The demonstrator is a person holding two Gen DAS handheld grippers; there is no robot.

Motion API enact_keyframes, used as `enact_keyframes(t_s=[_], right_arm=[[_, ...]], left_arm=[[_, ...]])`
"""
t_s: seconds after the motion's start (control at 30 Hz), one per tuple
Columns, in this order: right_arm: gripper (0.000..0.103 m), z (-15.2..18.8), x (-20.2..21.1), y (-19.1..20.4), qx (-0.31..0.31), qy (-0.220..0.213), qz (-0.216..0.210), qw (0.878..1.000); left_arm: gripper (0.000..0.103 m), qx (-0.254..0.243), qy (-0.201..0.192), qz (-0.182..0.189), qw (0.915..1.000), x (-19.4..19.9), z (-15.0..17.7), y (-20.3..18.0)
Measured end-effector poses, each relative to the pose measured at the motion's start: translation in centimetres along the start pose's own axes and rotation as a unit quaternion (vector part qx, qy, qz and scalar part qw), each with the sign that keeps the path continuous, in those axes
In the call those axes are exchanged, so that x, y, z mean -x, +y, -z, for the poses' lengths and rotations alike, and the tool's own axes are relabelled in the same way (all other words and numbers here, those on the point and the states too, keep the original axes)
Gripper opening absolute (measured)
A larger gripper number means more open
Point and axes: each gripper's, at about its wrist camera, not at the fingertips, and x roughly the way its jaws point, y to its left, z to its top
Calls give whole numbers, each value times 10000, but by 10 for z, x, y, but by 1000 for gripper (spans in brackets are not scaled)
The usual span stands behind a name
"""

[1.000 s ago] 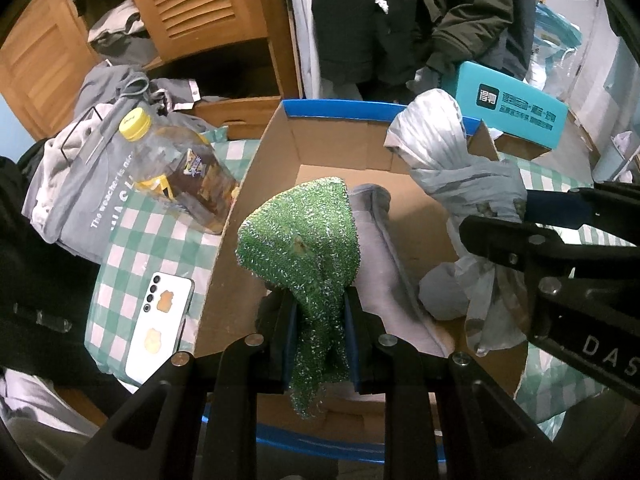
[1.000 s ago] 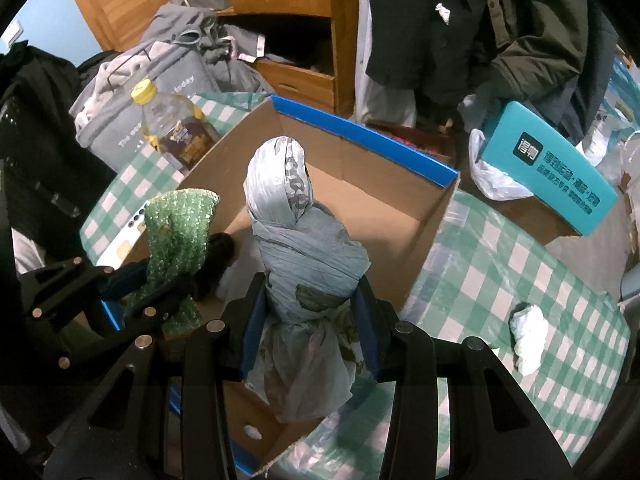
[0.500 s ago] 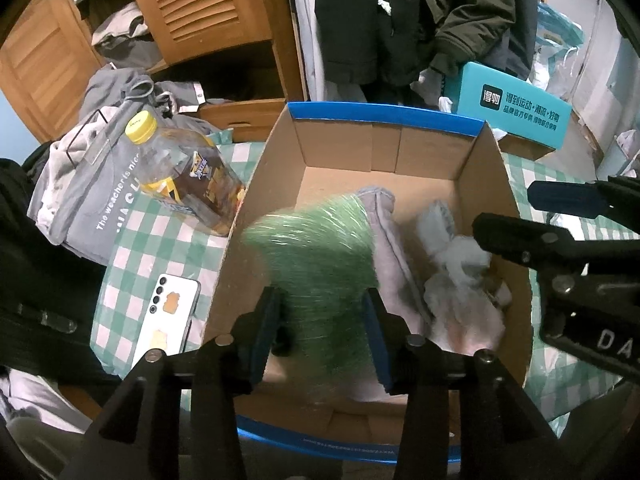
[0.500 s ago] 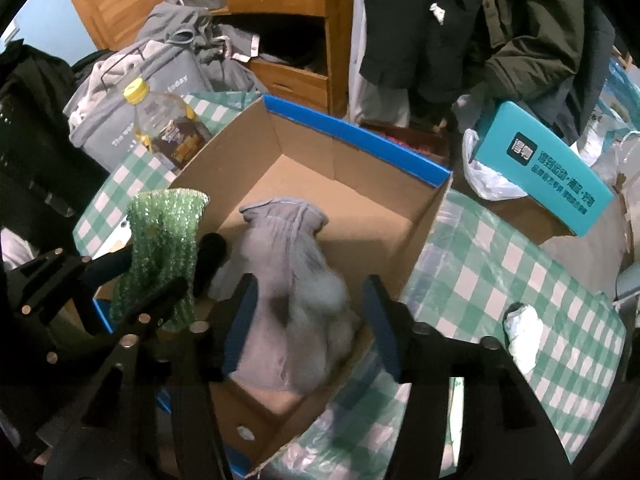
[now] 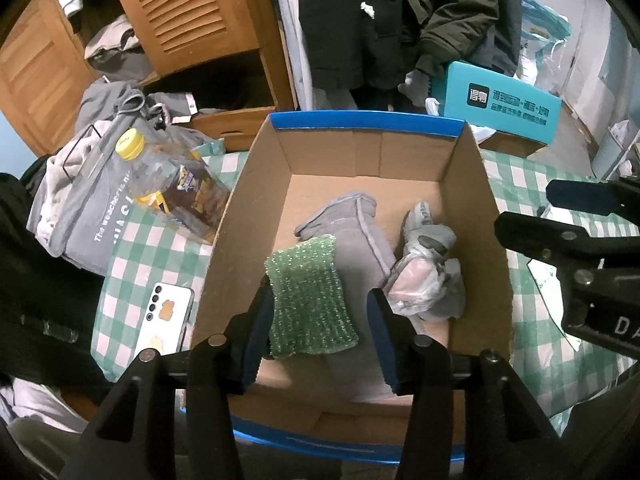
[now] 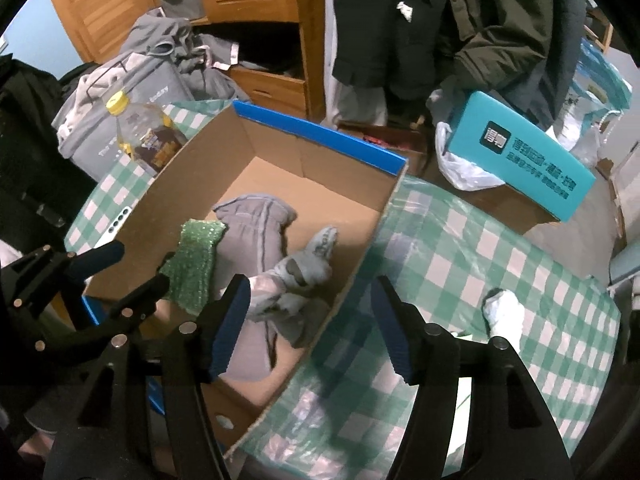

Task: Organize soft objects
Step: 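Lower both items into the box and open both grippers, then withdraw both grippers from the box toward the table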

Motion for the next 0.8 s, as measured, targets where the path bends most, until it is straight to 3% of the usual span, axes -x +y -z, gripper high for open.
enact_keyframes(t_s=[0.13, 0.23, 0.53, 0.8], right_arm=[[69, 4, 6, -7, -43, -51, 64, 10000], [70, 8, 9, -14, -67, -61, 98, 9999], [71, 23, 13, -38, -255, -9, 187, 9995], [75, 38, 24, -67, -536, -75, 319, 9980]], left_arm=[[50, -60, -27, 12, 10000, 2, 0, -6], [57, -121, -73, 21, 9999, 5, 0, -11], [57, -364, -177, 90, 9991, 12, -3, -36], [69, -623, -225, 140, 9977, 17, -5, -64]])
